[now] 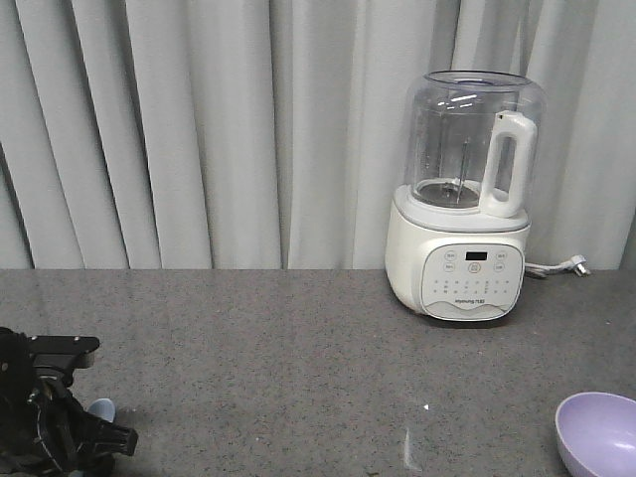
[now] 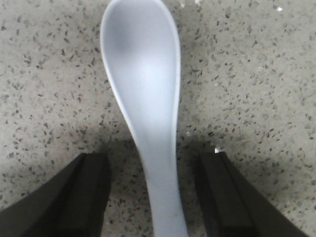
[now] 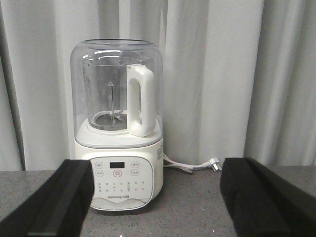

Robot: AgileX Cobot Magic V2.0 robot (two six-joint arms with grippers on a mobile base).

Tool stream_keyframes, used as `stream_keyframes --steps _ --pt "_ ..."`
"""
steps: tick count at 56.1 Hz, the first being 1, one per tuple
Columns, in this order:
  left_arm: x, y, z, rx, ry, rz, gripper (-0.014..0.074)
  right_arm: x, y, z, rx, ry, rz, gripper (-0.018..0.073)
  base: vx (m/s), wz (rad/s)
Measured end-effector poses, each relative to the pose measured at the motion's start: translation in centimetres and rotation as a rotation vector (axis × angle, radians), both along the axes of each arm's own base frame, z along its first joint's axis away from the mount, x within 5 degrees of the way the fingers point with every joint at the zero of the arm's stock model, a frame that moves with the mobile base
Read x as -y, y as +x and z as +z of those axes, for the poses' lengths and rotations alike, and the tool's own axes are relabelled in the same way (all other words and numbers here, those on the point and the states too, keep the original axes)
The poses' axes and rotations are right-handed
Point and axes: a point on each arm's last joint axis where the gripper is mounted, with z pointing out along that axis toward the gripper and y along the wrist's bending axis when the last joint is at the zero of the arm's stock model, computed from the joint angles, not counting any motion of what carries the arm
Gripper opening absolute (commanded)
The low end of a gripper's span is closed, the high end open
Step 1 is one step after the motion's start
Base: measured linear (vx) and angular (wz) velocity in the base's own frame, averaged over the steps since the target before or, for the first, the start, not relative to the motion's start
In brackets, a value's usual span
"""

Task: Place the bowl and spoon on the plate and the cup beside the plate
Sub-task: 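Close the left gripper on the white spoon handle and lift it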

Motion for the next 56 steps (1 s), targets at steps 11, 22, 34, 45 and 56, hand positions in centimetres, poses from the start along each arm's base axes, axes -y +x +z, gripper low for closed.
stream_keyframes --steps 11,22,34,45,56 --pt "-0.1 0.2 -0.2 -0.016 0.021 -0.012 0.0162 0.0 0.0 -0.1 -0.007 0.001 0.000 0.0578 0.00 0.00" --pt "-0.1 0.2 -0.2 -0.016 0.037 -0.065 -0.0008 0.0 0.0 -0.1 -0.007 0.001 0.000 0.0578 0.00 0.00" --pt "-0.1 -0.7 0.9 -0.015 0.034 -0.089 -0.0008 0.0 0.0 -0.1 -0.008 -0.002 0.000 0.0578 0.00 0.00" --pt "-0.2 -2.9 7.2 0.210 -0.030 -0.101 -0.0008 0.0 -0.1 -0.5 -0.123 0.020 -0.004 0.0566 0.00 0.00" --pt "-0.6 -6.5 13.1 0.423 -0.085 -0.108 -0.0006 1.9 0.7 0.0 -0.412 0.165 -0.149 0.0540 0.00 0.00"
